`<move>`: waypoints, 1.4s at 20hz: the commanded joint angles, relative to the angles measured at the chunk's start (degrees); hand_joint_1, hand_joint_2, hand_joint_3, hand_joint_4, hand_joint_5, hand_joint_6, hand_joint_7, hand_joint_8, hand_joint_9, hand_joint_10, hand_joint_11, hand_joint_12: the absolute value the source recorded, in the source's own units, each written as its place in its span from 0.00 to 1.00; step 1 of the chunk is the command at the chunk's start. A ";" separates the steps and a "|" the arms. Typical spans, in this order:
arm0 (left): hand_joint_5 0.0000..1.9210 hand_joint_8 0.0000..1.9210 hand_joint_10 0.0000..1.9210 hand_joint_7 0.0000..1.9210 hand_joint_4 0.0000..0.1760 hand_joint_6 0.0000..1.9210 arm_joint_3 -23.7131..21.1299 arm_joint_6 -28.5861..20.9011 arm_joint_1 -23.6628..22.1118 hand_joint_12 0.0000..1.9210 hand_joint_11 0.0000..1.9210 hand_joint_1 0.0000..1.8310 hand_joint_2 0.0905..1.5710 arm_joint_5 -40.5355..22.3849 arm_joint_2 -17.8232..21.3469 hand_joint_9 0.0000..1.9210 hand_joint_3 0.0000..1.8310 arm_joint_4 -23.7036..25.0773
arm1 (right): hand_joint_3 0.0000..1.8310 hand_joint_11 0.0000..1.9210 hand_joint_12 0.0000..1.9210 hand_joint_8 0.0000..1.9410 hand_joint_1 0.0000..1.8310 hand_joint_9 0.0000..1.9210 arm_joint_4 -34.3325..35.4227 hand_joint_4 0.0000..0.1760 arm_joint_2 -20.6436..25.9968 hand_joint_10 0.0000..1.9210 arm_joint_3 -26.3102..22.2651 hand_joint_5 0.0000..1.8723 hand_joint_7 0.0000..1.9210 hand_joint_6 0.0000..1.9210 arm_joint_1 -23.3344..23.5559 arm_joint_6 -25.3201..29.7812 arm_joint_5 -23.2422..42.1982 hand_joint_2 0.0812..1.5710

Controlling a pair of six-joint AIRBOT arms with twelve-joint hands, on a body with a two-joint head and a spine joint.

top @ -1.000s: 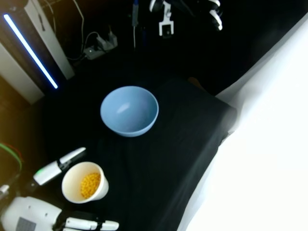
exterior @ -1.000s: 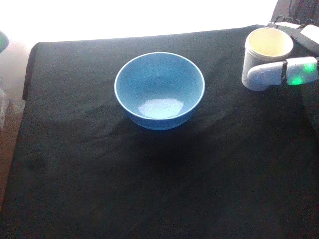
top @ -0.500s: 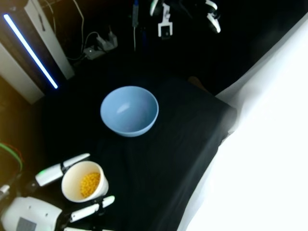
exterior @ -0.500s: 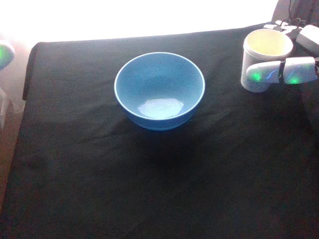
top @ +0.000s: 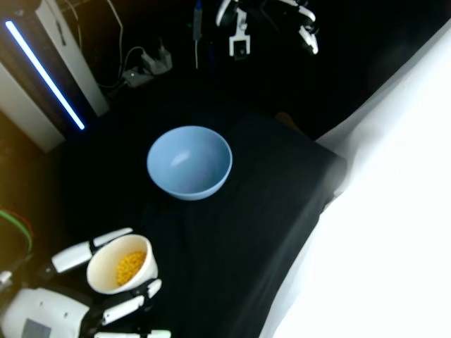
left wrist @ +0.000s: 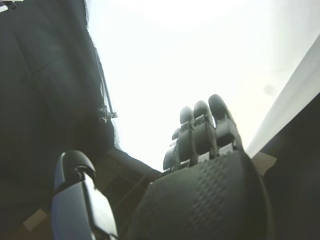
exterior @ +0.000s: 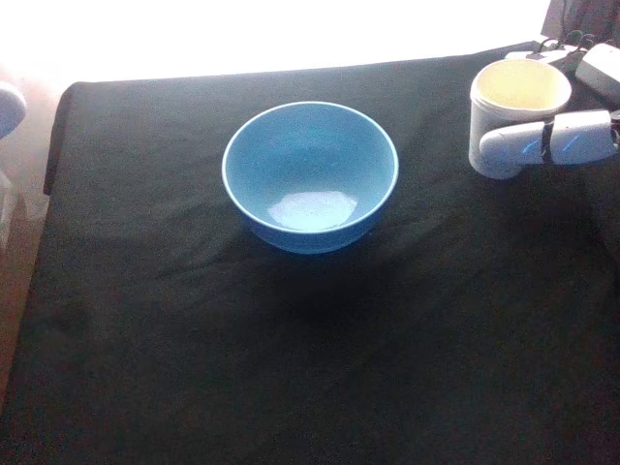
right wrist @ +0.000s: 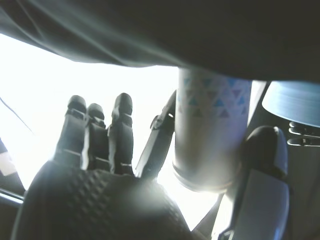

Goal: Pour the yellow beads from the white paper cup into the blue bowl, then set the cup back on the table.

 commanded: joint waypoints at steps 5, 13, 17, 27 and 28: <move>0.00 0.00 0.00 0.16 0.38 0.00 0.10 -0.73 -0.13 0.31 0.00 0.20 0.51 -7.17 -0.39 0.13 0.00 -0.97 | 0.00 0.03 0.02 0.00 0.55 0.10 -0.04 1.00 1.34 0.01 -0.76 0.52 0.24 0.50 0.91 0.89 7.67 0.69; 0.00 0.00 0.00 0.16 0.45 0.00 0.11 -0.96 -0.06 0.33 0.00 0.18 0.51 -7.41 -0.57 0.13 0.00 -1.01 | 0.00 0.00 0.50 0.00 0.53 0.28 -1.52 1.00 4.12 0.00 -3.04 0.49 0.43 0.56 1.72 0.89 10.27 0.72; 0.00 0.00 0.00 0.16 0.38 0.00 0.11 -0.96 0.07 0.31 0.00 0.19 0.52 -7.59 -0.70 0.12 0.00 -1.18 | 0.00 0.03 0.57 0.00 0.56 0.32 -3.96 0.58 5.47 0.01 -4.25 0.50 0.40 0.54 3.78 0.86 11.16 0.71; 0.00 0.00 0.00 0.17 0.40 0.00 0.21 -0.97 0.13 0.31 0.00 0.17 0.50 -7.94 -1.05 0.12 0.00 -1.40 | 0.00 0.44 0.46 0.00 0.61 0.65 -14.74 0.00 7.74 0.01 -5.90 0.49 0.66 0.56 12.72 0.27 7.73 0.72; 0.00 0.00 0.00 0.17 0.45 0.00 0.21 -0.97 0.13 0.30 0.00 0.17 0.49 -7.93 -1.12 0.12 0.00 -1.40 | 0.00 0.47 0.47 0.00 0.61 0.66 -16.09 0.00 7.74 0.01 -5.90 0.48 0.66 0.57 13.42 0.26 7.05 0.73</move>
